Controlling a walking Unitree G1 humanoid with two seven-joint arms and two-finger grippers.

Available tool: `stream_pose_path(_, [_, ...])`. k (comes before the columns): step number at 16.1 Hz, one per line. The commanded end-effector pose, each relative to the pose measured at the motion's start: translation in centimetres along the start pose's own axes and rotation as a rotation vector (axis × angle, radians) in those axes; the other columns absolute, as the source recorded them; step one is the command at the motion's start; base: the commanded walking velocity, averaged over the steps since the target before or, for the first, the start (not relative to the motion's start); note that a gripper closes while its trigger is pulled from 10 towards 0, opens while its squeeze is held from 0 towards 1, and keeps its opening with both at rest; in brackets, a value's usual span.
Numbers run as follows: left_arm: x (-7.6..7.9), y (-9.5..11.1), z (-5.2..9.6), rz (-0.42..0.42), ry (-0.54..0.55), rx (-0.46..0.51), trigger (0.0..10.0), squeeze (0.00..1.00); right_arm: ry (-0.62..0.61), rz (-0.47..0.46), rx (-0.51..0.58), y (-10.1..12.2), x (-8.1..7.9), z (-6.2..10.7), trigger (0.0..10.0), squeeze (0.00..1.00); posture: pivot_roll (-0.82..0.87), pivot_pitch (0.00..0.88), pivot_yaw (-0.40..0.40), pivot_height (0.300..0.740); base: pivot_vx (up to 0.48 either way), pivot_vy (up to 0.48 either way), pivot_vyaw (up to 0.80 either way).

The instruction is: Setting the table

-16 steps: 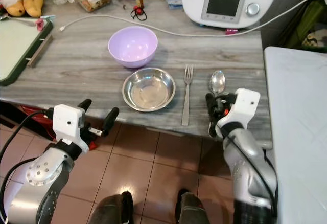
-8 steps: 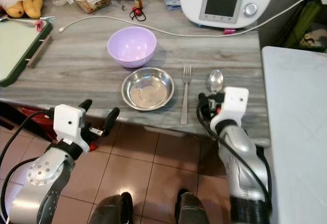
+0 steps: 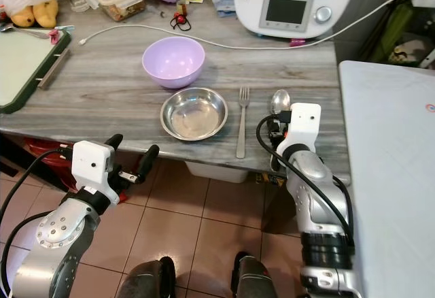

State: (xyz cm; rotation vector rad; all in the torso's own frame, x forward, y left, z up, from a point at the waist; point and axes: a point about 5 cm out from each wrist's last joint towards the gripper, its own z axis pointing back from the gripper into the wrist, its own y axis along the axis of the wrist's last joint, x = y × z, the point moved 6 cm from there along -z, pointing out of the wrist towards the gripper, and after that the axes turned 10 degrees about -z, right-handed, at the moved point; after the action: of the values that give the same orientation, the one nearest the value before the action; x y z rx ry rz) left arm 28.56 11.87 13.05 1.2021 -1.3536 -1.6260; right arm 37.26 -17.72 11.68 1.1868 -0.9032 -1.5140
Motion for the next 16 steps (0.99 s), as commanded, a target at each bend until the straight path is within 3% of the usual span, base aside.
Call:
stream_pose_path(1, [0.1,-0.1,0.2,-0.002,0.005,-0.006,10.0,0.0,-0.016,-0.034,-0.148,-3.9,0.0,-0.3,0.0,0.0,0.09,0.194,0.054,0.74,0.0,0.0,0.0])
stream_pose_path(11, [0.1,0.0,0.4,0.0,0.005,-0.009,10.0,0.0,0.029,-0.083,-0.144,-3.2,-3.3,-3.4,0.0,0.0,0.1,0.208,0.053,0.74,0.0,0.0,0.0])
stream_pose_path(16, [0.2,0.0,0.4,0.002,0.003,-0.011,10.0,0.0,0.082,-0.1,-0.123,-2.5,-5.8,-4.6,0.0,0.0,0.11,0.212,0.054,0.74,0.0,0.0,0.0])
